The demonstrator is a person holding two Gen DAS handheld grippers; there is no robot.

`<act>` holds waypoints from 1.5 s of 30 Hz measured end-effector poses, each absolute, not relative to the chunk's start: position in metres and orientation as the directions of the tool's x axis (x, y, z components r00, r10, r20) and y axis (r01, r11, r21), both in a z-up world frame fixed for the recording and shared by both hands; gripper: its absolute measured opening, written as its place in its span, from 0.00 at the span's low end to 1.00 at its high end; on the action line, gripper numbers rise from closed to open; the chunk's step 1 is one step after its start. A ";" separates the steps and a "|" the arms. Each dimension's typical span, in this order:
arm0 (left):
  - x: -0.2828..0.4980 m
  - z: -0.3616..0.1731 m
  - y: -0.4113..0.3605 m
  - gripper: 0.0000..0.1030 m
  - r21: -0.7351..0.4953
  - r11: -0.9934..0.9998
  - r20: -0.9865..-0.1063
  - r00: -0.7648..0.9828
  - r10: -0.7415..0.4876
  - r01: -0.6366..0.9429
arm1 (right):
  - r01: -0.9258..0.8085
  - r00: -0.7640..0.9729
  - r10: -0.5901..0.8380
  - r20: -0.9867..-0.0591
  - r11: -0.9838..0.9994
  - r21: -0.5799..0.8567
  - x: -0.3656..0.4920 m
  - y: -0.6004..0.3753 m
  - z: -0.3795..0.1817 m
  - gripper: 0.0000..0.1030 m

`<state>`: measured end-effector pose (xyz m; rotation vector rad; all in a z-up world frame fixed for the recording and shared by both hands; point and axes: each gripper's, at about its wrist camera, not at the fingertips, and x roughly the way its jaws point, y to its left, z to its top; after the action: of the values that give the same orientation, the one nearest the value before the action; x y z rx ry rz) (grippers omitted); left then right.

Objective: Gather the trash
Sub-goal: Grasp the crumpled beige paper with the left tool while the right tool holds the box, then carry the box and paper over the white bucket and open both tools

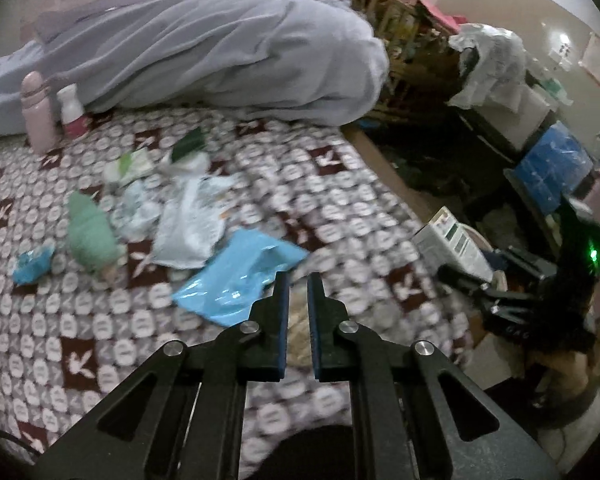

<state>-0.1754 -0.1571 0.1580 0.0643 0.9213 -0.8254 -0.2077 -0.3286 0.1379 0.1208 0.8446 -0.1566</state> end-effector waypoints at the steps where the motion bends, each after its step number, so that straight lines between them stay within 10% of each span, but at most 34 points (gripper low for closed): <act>1: -0.179 0.161 -0.163 0.06 -0.280 0.692 -0.722 0.329 -0.608 0.666 | 0.191 0.657 -0.093 -0.748 0.980 0.046 -0.211 -0.331 0.139 0.49; 13: -0.188 0.136 -0.194 0.09 -0.258 0.687 -0.822 0.219 -0.525 0.680 | 0.235 0.662 -0.078 -0.745 0.966 0.107 -0.242 -0.362 0.134 0.49; 18: -0.189 0.103 -0.185 0.53 -0.250 0.709 -0.861 0.184 -0.475 0.660 | 0.219 0.656 -0.053 -0.753 0.968 0.122 -0.238 -0.359 0.127 0.49; 22: -0.192 0.084 -0.198 0.46 -0.209 0.690 -0.875 0.183 -0.449 0.693 | 0.210 0.653 -0.047 -0.756 0.970 0.120 -0.236 -0.354 0.124 0.49; 24: -0.196 0.081 -0.206 0.18 -0.169 0.674 -0.881 0.196 -0.430 0.719 | 0.209 0.652 -0.051 -0.756 0.971 0.115 -0.239 -0.353 0.124 0.49; 45: -0.263 0.164 -0.371 0.15 -0.225 0.404 -0.770 0.092 -0.631 0.886 | 0.486 0.591 -0.317 -0.742 0.874 0.015 -0.326 -0.452 0.144 0.49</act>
<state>-0.2629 -0.3706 0.1638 0.3330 0.9332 -1.1578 -0.3262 -0.4518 0.1442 0.2258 0.8136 -0.4716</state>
